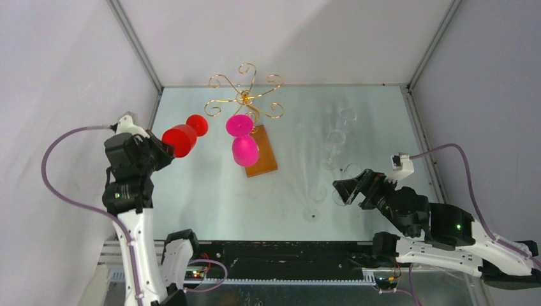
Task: Place the wine glass upside down on the wine glass rack
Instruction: Turn the wine glass upside down at the wine rack.
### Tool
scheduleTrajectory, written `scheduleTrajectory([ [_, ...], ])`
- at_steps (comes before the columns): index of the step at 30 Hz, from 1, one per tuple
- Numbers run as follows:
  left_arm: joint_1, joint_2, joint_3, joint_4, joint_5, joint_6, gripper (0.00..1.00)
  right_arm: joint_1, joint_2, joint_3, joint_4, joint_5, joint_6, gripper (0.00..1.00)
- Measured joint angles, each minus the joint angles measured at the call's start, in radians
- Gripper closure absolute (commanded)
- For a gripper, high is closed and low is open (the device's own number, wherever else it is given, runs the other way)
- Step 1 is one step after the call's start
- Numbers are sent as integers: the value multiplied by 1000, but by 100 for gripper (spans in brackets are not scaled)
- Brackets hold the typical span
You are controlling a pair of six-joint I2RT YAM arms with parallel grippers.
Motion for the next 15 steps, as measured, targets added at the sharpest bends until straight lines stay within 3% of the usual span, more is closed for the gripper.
scheduleTrajectory([
  [15, -1, -108, -183, 65, 87, -256, 100, -5, 49, 0, 109, -58, -36, 0],
])
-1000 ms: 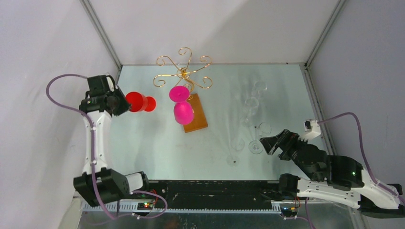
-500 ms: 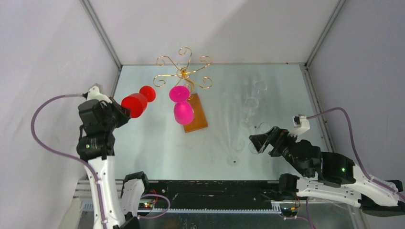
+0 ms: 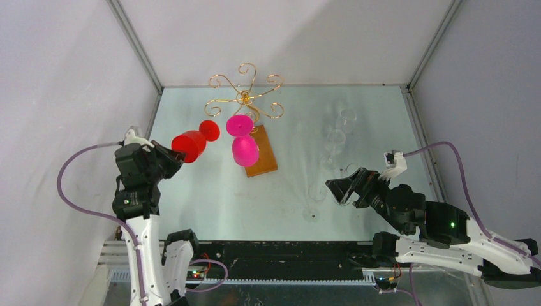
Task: Place the wine glass upside down on the wine glass rack
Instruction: Turn the wine glass upside down at the wine rack.
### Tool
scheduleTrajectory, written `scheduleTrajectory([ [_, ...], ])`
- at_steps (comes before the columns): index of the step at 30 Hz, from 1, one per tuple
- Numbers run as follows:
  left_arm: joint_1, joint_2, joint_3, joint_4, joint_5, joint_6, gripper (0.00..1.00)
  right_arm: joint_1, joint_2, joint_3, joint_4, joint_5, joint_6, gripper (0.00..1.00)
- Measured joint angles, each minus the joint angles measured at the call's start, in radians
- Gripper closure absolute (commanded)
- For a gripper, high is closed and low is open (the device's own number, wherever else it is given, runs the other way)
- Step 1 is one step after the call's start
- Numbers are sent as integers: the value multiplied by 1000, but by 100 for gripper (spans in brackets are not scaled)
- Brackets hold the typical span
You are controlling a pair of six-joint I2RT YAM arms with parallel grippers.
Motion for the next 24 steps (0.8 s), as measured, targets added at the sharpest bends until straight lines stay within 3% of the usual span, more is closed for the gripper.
scheduleTrajectory([
  [12, -103, 121, 183, -263, -56, 147, 100, -5, -15, 0, -3, -4, 4, 0],
  [24, -343, 189, 204, -526, -134, 261, 100, -10, -20, 0, -23, -3, 16, 0],
])
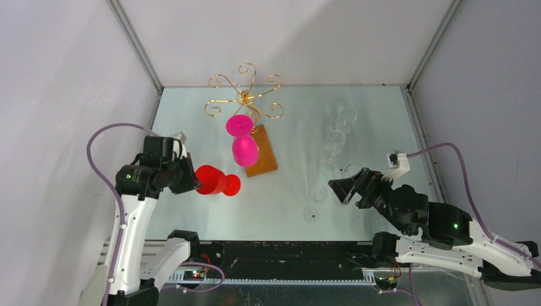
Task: Place the wine glass upside down on the wine glass rack
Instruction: Turn the wine glass upside down at the wine rack.
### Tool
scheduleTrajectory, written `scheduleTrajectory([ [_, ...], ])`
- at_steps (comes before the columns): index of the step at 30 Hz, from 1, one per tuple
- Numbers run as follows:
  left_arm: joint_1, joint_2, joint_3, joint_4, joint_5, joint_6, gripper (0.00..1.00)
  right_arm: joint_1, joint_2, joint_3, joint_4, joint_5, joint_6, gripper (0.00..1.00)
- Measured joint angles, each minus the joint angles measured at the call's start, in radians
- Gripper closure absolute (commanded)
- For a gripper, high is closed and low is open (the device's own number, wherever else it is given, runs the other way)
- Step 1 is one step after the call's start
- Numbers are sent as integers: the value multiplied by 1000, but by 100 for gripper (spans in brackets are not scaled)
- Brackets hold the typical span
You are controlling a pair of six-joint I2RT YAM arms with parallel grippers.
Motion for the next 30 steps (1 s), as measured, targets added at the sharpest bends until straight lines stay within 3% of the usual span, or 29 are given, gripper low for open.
scheduleTrajectory([
  [7, -113, -10, 14, -54, 58, 16, 100, -1, -18, 0, -24, 3, 15, 0],
  [15, -233, 3, 83, -43, 220, 15, 100, -1, -51, 0, -52, 3, 53, 0],
  [24, -261, -8, 153, 114, 429, -41, 100, -1, -47, 0, -58, -2, 71, 0],
  [30, -262, -44, 194, 323, 486, -135, 100, -3, 37, 10, -53, -28, 45, 0],
])
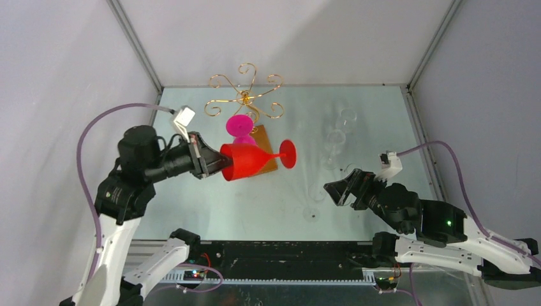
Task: Place the wine glass upside down on the wine glass rack
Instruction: Turn the wine glass upside down at the wine rack.
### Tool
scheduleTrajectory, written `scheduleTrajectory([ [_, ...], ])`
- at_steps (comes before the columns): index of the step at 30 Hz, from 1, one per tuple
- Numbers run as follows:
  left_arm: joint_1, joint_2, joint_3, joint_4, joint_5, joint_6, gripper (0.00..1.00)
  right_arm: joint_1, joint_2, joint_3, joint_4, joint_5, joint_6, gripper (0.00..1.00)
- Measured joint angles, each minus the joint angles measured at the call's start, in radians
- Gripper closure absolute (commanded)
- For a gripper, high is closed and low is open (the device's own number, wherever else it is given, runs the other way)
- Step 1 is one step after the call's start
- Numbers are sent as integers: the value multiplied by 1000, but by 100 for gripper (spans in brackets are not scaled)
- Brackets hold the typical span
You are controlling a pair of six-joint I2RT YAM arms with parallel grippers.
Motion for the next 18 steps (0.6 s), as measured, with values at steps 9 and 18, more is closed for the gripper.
scheduleTrajectory([
  [9, 0, -109, -4, 458, -55, -114, 100, 0, 23, 15, 80, -64, -90, 0],
  [18, 0, -112, -66, 735, -108, 6, 100, 0, 32, 15, 202, -114, -209, 0],
])
